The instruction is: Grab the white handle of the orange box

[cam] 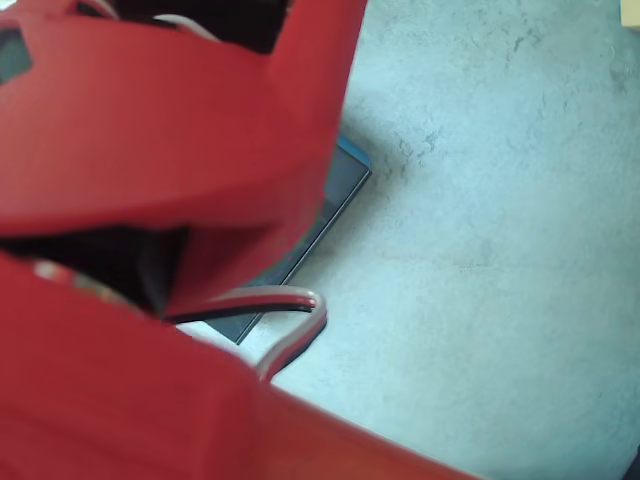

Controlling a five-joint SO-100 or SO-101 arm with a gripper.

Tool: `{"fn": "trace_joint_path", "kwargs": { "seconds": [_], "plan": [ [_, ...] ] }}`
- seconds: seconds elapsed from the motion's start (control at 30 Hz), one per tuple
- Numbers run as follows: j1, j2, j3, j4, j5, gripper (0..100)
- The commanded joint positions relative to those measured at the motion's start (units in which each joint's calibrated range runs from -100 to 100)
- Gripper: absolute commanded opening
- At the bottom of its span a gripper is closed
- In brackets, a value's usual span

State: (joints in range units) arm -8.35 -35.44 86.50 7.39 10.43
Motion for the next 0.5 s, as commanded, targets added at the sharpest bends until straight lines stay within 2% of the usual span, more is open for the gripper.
{"fn": "trace_joint_path", "kwargs": {
  "seconds": [0.0,0.47],
  "plan": [
    [0.72,1.91,11.02,3.36,0.46,2],
    [0.64,0.22,11.02,4.12,0.46,2]
  ]
}}
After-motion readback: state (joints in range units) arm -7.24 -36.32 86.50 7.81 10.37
